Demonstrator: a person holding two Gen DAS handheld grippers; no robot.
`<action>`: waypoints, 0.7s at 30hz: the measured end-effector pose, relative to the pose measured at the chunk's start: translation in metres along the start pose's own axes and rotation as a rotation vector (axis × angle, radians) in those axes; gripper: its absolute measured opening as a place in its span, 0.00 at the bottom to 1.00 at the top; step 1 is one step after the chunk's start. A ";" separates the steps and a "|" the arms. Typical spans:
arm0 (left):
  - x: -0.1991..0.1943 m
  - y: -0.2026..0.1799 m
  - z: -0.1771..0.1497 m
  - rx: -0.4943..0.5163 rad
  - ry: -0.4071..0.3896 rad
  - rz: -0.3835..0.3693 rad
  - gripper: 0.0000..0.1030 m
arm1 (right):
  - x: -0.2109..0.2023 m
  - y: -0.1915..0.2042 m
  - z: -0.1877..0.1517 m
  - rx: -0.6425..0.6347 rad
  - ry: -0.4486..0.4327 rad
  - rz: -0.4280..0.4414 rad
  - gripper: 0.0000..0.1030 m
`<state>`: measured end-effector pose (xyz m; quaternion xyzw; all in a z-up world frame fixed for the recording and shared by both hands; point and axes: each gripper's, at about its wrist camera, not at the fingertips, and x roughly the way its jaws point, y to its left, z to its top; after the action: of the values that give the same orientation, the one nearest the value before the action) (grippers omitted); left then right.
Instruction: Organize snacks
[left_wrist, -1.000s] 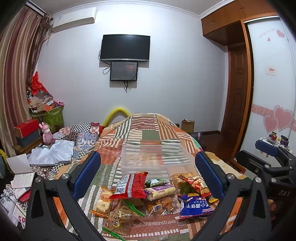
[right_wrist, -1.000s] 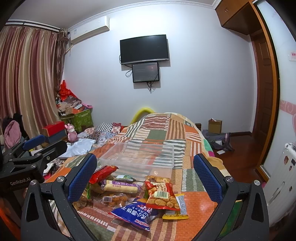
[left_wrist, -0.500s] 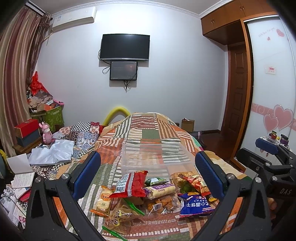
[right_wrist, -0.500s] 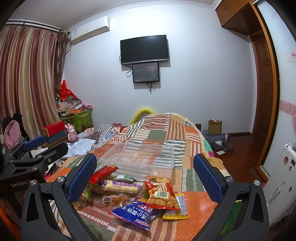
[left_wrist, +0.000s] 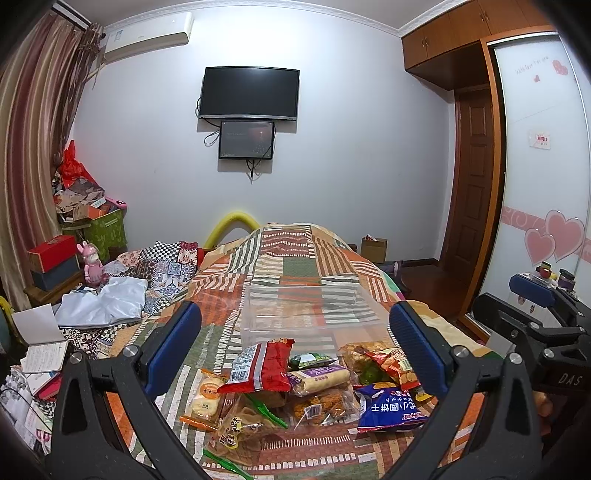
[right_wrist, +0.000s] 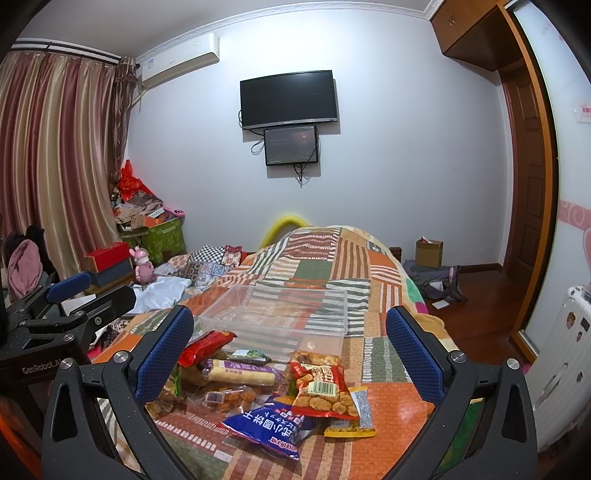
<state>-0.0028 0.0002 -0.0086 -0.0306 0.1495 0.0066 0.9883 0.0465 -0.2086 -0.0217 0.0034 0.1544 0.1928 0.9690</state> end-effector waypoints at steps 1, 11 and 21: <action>0.000 0.000 0.000 0.000 -0.001 0.000 1.00 | 0.000 0.000 0.000 0.000 0.000 0.001 1.00; 0.000 0.000 0.000 0.000 0.003 -0.001 1.00 | -0.002 0.000 0.002 -0.003 0.003 0.001 1.00; 0.001 0.002 0.000 -0.001 0.011 0.000 1.00 | 0.002 0.001 0.002 -0.004 0.008 0.002 1.00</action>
<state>-0.0014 0.0020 -0.0088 -0.0313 0.1551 0.0064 0.9874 0.0484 -0.2070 -0.0204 0.0007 0.1577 0.1939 0.9683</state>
